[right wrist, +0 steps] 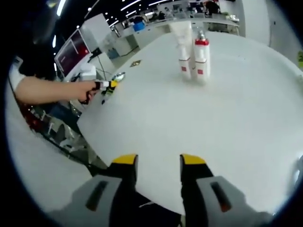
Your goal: Arrange the skincare products in the storage area until every visible bottle or jar stands upright without overlapping.
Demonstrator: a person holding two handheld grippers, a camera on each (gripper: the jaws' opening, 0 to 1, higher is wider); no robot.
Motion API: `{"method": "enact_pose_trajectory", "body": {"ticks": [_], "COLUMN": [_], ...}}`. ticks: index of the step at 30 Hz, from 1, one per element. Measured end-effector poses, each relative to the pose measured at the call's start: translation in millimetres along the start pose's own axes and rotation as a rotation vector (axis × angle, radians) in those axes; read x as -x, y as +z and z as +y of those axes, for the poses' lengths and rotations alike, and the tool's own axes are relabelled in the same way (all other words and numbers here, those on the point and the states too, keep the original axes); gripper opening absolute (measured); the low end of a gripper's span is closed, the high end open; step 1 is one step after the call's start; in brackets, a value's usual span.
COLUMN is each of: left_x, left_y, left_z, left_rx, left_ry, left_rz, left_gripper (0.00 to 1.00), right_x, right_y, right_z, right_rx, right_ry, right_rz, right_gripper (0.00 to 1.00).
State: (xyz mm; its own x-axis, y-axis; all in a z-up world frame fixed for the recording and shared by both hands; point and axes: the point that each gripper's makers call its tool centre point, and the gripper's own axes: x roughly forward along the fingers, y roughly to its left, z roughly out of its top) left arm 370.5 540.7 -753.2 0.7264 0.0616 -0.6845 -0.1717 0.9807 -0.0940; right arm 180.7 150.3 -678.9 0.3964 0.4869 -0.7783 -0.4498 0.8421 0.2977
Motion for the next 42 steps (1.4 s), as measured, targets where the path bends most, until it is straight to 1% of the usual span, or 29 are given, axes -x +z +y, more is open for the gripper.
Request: {"method": "enact_pose_trajectory", "body": {"ticks": [1, 2, 3, 4, 5, 6, 8, 9, 11, 12, 13, 14, 16, 17, 18, 19, 21, 22, 23, 25, 29, 32, 34, 38, 42], "left_x": [1.8, 2.3, 4.7, 6.9, 10.4, 14.3, 24.5, 35.0, 50.1, 61.8, 67.9, 76.5, 91.5, 96.7, 104.0, 105.8, 119.9, 122.6, 130.0, 136.2, 138.9, 139.7, 141.9, 147.9, 153.3], "left_y": [3.7, 2.1, 2.3, 1.8, 1.3, 1.7, 7.0, 8.8, 10.5, 8.5, 6.6, -0.9, -9.8, -15.0, -20.8, -22.2, -27.6, -28.1, -30.5, -34.0, -40.0, -46.1, -46.4, -39.6, -33.0], "left_z": [-2.1, -3.9, -8.5, -10.0, -16.7, -18.6, -28.1, -31.2, -39.0, -42.4, -44.3, -48.5, -55.4, -58.3, -62.6, -63.6, -67.5, -66.7, -64.2, -57.7, -47.7, -40.7, -35.2, -24.0, -19.8], "left_rx": [0.003, -0.006, -0.051, -0.029, 0.027, 0.055, 0.071, 0.084, 0.156, 0.2, 0.206, 0.224, 0.272, 0.266, 0.28, 0.282, 0.267, 0.262, 0.25, 0.252, 0.251, 0.245, 0.236, 0.22, 0.209], "left_ry": [-0.022, -0.032, -0.059, -0.067, -0.099, -0.106, -0.153, -0.153, -0.186, -0.189, -0.194, -0.209, -0.229, -0.238, -0.258, -0.263, -0.295, -0.296, -0.303, -0.302, -0.29, -0.284, -0.275, -0.251, -0.236], "left_rz": [-0.015, -0.005, -0.004, -0.006, -0.013, -0.024, -0.077, -0.104, -0.146, -0.165, -0.182, -0.176, -0.189, -0.183, -0.176, -0.175, -0.178, -0.182, -0.188, -0.188, -0.192, -0.18, -0.18, -0.197, -0.214], "left_gripper": [0.11, 0.1, 0.09, 0.08, 0.08, 0.08, 0.07, 0.07, 0.07, 0.07, 0.07, 0.07, 0.07, 0.07, 0.07, 0.07, 0.07, 0.07, 0.07, 0.07, 0.07, 0.07, 0.07, 0.07, 0.07], "right_x": [-0.2, -0.8, -1.3, -2.5, -4.1, -5.4, -8.5, -11.6, -17.4, -20.9, -23.1, -26.8, -31.7, -35.0, -37.3, -38.4, -44.3, -45.2, -47.9, -50.1, -53.5, -52.3, -49.8, -47.5, -47.4], "right_y": [0.6, 1.2, 1.5, 2.2, 3.1, 4.3, 6.2, 7.1, 8.9, 10.7, 12.1, 14.7, 17.6, 20.0, 21.5, 22.2, 25.1, 25.6, 27.6, 28.6, 24.1, 21.3, 21.7, 16.1, 13.2], "right_z": [2.2, 4.2, 5.3, 6.5, 8.1, 9.2, 12.4, 15.9, 22.3, 28.1, 31.3, 36.8, 43.7, 47.8, 50.7, 52.2, 58.0, 58.6, 60.9, 63.7, 69.9, 70.4, 69.0, 62.9, 60.4], "right_rx": [0.007, 0.015, 0.023, 0.038, 0.049, 0.056, 0.071, 0.084, 0.116, 0.134, 0.145, 0.161, 0.175, 0.19, 0.198, 0.201, 0.219, 0.221, 0.224, 0.22, 0.219, 0.227, 0.217, 0.21, 0.203], "right_ry": [0.006, 0.013, 0.016, 0.021, 0.029, 0.034, 0.047, 0.06, 0.082, 0.101, 0.111, 0.126, 0.15, 0.162, 0.171, 0.177, 0.196, 0.198, 0.209, 0.22, 0.238, 0.243, 0.241, 0.235, 0.234], "right_rz": [0.004, 0.008, 0.013, 0.021, 0.03, 0.034, 0.044, 0.057, 0.076, 0.085, 0.088, 0.093, 0.1, 0.101, 0.102, 0.103, 0.109, 0.108, 0.104, 0.102, 0.108, 0.11, 0.1, 0.101, 0.107], "right_gripper": [0.37, 0.37, 0.37, 0.37, 0.37, 0.37, 0.37, 0.37, 0.37, 0.37, 0.37, 0.37, 0.37, 0.37, 0.37, 0.37, 0.37, 0.37, 0.37, 0.37, 0.37, 0.37, 0.37, 0.37, 0.37]}}
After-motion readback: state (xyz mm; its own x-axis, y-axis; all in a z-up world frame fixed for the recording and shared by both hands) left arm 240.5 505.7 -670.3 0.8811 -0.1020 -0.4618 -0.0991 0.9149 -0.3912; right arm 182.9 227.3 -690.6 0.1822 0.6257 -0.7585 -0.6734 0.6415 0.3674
